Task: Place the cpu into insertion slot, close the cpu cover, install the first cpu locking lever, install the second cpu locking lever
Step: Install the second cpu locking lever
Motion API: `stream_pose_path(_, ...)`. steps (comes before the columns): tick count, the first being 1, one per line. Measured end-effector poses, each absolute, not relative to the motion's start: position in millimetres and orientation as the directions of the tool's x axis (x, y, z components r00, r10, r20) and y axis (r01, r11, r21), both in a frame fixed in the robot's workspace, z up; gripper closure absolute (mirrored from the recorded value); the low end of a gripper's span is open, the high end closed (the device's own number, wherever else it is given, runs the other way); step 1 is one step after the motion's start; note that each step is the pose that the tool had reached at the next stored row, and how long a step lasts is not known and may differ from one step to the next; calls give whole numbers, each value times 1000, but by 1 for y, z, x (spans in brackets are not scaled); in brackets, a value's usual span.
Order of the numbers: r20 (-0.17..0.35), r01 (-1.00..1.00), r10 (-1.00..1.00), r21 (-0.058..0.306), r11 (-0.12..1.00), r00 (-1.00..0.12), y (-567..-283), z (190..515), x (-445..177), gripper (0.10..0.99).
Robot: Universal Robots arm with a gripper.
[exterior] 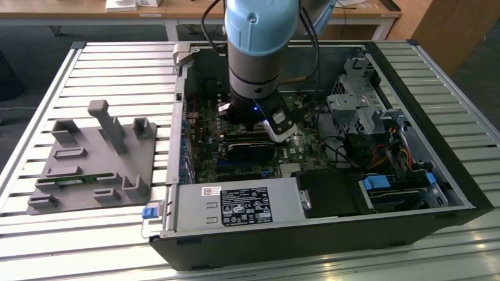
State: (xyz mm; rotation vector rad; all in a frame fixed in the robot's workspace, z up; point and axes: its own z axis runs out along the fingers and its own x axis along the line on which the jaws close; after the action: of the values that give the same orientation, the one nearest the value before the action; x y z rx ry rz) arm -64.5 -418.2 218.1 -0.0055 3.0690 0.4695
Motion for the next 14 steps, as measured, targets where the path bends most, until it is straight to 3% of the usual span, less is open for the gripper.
stream_pose_path(14, -37, -9, 2, 301, 954, -999, -419, 200, -72, 965)
